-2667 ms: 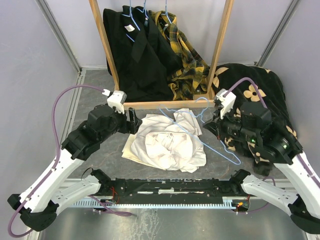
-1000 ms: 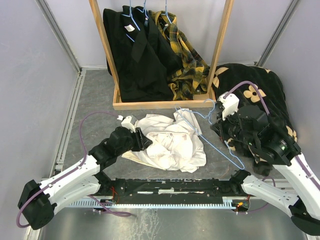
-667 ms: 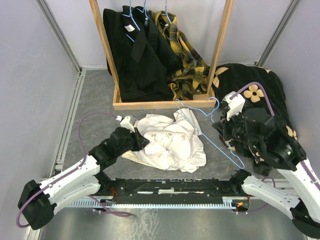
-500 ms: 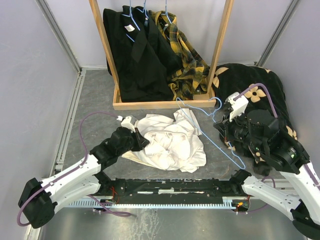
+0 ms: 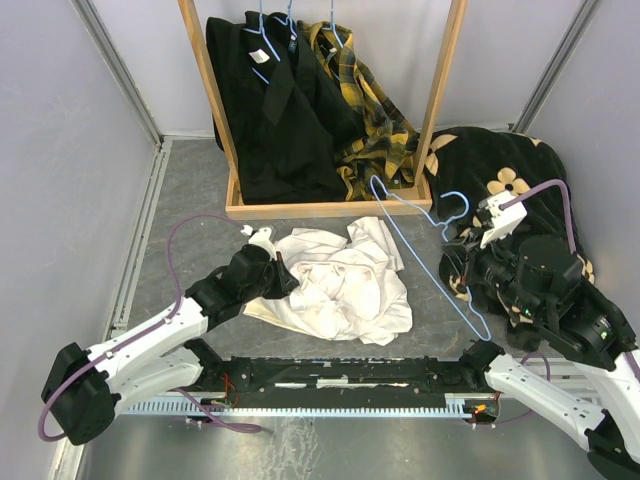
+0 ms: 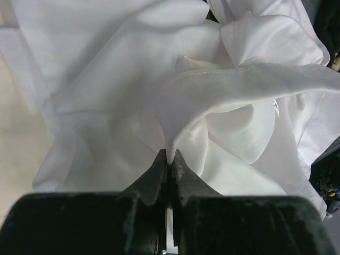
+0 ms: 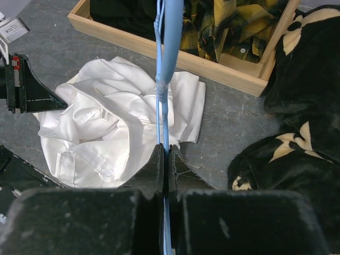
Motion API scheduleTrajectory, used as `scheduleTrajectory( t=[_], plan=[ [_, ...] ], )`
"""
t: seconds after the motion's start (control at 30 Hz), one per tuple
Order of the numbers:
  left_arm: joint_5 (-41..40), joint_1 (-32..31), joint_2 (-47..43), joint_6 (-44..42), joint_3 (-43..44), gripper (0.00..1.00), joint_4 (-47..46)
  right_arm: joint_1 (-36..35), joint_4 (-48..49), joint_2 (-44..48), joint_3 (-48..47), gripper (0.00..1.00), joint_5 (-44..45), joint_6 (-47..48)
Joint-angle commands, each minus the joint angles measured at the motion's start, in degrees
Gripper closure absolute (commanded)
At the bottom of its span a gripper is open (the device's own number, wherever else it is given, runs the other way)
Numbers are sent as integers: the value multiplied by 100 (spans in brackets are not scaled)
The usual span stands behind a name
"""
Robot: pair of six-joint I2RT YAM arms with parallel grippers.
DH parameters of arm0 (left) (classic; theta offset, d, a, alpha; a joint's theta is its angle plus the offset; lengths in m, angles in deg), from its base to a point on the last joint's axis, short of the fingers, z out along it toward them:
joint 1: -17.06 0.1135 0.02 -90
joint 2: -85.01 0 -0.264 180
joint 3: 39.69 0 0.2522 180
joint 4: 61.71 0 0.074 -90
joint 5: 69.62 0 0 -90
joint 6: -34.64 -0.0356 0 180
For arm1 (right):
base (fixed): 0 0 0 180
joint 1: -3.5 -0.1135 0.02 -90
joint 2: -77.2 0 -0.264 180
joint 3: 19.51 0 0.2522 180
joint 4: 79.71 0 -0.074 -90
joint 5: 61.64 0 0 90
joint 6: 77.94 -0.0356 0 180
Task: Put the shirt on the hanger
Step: Hang the shirt on the hanger.
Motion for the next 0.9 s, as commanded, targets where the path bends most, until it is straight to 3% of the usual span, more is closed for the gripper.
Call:
scheduleTrajectory(
  t=[0.0,0.57,0.87],
  plan=[
    [-79,1,47,-270,246,97,-80,-8,399,45,49,100,-253,-89],
    [-367,-3,112,-870,864,97,952,-7,-1427,-964,-1064,100,-1308,937],
    [-460,-3,56,-939,1021,97,1082,-7,-1683,-1158,-1056,100,-1981,1147]
  ],
)
